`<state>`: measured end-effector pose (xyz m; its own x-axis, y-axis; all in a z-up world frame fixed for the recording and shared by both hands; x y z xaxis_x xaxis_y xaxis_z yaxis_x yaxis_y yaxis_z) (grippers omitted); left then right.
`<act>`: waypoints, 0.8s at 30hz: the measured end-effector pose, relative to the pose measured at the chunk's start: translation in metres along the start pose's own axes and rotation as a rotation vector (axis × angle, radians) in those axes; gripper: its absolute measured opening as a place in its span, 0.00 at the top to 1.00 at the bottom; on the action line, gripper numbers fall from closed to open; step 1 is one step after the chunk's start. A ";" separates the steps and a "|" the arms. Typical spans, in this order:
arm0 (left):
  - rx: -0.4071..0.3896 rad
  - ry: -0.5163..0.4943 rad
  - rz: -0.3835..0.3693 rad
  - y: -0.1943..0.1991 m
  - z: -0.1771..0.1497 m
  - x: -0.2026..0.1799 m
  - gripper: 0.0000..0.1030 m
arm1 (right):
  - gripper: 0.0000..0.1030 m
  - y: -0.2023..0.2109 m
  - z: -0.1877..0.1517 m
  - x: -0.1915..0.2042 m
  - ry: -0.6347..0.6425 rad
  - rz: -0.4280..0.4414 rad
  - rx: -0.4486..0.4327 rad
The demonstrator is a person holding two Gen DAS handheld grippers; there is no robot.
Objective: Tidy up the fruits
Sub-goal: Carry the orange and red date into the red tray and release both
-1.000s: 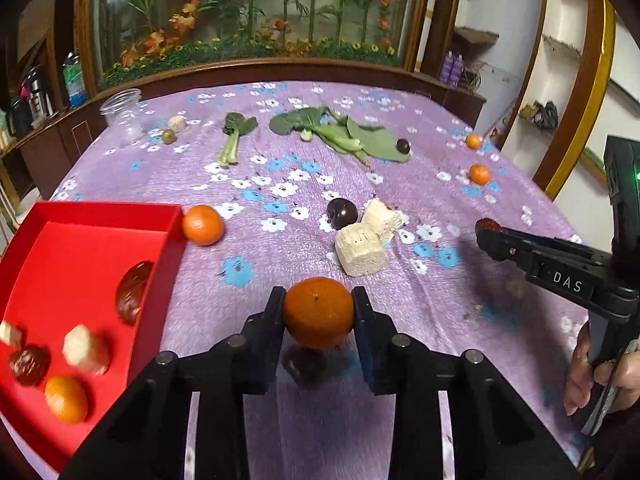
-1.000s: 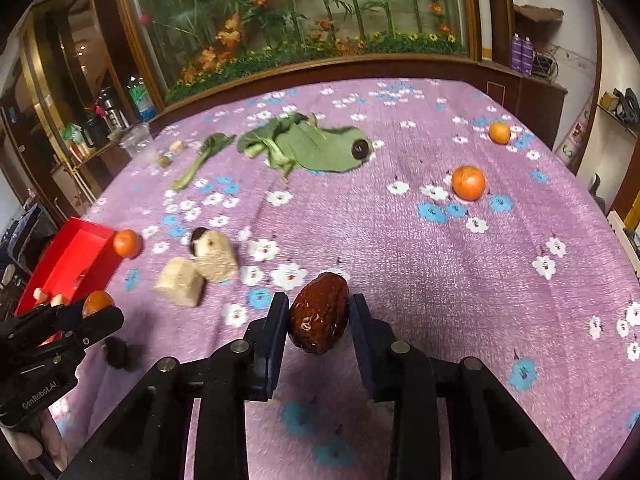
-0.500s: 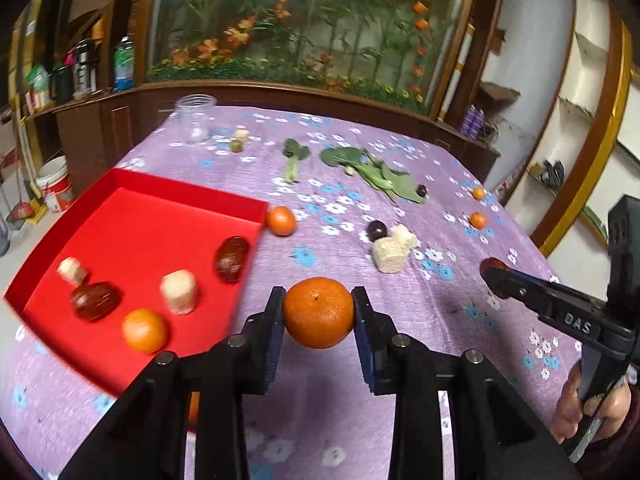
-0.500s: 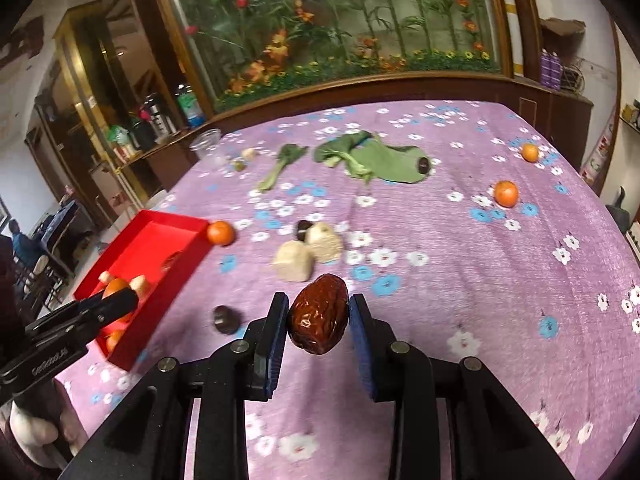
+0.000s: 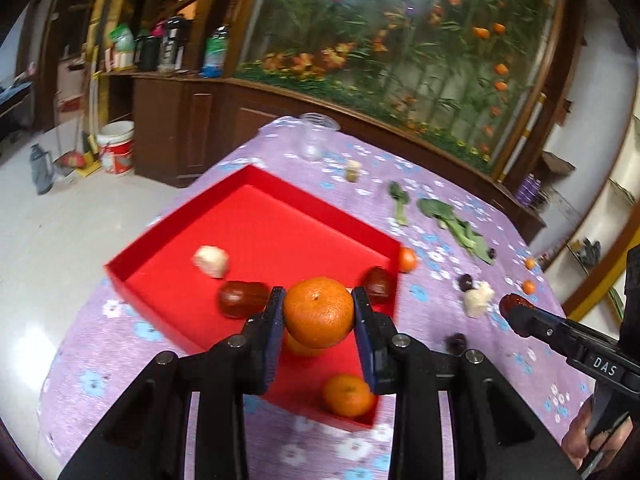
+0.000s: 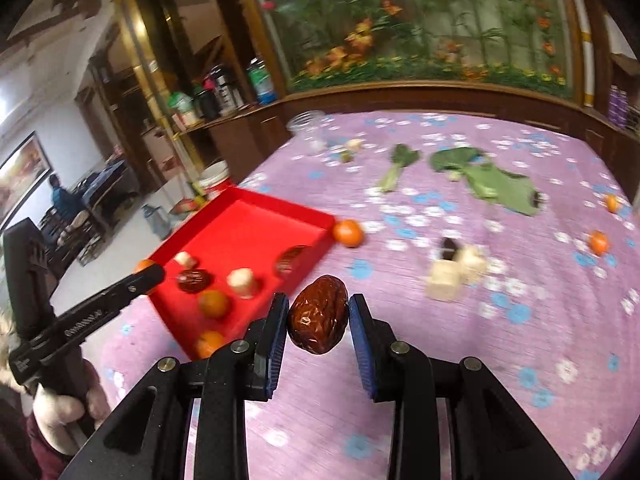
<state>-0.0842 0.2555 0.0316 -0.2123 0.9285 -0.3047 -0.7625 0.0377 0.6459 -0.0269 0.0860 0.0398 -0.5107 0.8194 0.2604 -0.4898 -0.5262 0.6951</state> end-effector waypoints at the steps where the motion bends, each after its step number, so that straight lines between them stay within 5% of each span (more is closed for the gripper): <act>1: 0.004 0.009 0.010 -0.004 0.000 0.007 0.69 | 0.67 -0.007 0.001 0.007 0.011 0.006 0.010; 9: 0.030 0.047 0.061 -0.027 0.002 0.043 0.69 | 0.67 -0.082 0.017 0.051 0.051 0.064 0.110; 24: 0.058 0.048 0.135 -0.050 0.008 0.067 0.65 | 0.67 -0.177 0.030 0.071 0.057 0.104 0.248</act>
<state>-0.0559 0.3184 -0.0156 -0.3402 0.9079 -0.2449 -0.6887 -0.0633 0.7223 0.0444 0.2442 -0.0443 -0.5919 0.7457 0.3059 -0.2484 -0.5298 0.8109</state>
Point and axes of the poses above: each gripper's, at about its wrist camera, not at the fingertips, and y roughly against the way its jaws point, x to its left, z to its top, the point moved 9 cm from there along -y, roughly the way its jaws point, and after that the axes turned 3 degrees about x, right-handed, at the moved point
